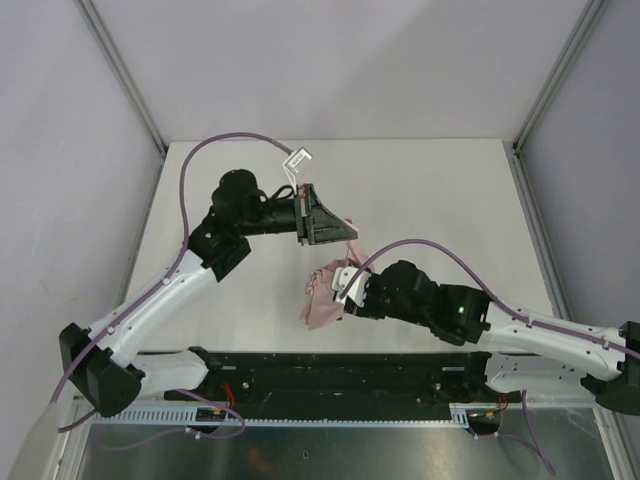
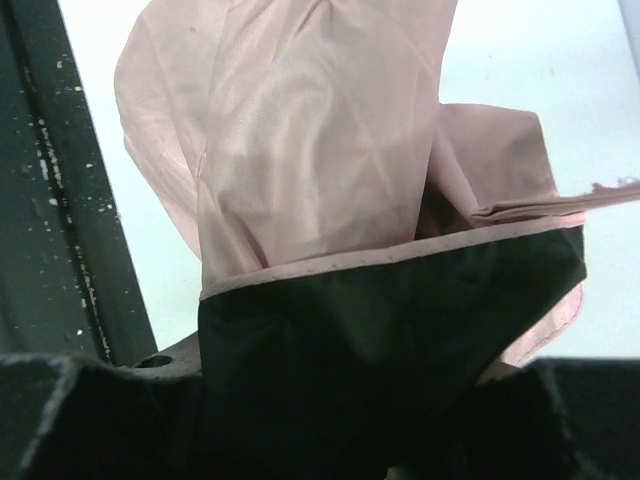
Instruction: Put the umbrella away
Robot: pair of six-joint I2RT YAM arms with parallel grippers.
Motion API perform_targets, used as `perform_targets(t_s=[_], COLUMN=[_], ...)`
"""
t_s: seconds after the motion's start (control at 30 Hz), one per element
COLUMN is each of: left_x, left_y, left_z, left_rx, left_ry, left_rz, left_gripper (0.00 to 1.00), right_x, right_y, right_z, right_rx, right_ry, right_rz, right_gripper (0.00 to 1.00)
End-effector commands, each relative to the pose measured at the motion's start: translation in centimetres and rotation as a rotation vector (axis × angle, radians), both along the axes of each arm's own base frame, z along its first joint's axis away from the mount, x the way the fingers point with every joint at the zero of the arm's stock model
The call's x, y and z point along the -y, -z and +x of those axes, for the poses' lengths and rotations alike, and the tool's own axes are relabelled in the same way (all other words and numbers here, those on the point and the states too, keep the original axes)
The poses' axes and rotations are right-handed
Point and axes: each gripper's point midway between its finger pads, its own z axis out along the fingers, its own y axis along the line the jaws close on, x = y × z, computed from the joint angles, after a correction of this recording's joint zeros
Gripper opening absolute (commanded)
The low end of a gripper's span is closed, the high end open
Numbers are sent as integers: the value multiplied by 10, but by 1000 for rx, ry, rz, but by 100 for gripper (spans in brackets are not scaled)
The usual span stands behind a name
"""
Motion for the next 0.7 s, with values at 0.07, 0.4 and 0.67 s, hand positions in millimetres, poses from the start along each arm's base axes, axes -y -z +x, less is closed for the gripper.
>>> perform_targets(t_s=[0.07, 0.4, 0.67], left_x=[-29, -56, -54], left_y=[-56, -46, -27], left_z=[-49, -58, -71], left_rx=[339, 447, 430], left_ry=[94, 28, 113], left_rz=[-148, -154, -137], left_gripper=[0, 0, 0], right_x=[-1, 5, 18], right_y=[-45, -48, -46], right_z=[18, 21, 60], right_rx=[31, -10, -98], right_ry=[51, 71, 223], right_rz=[187, 235, 325], right_gripper=[0, 0, 0])
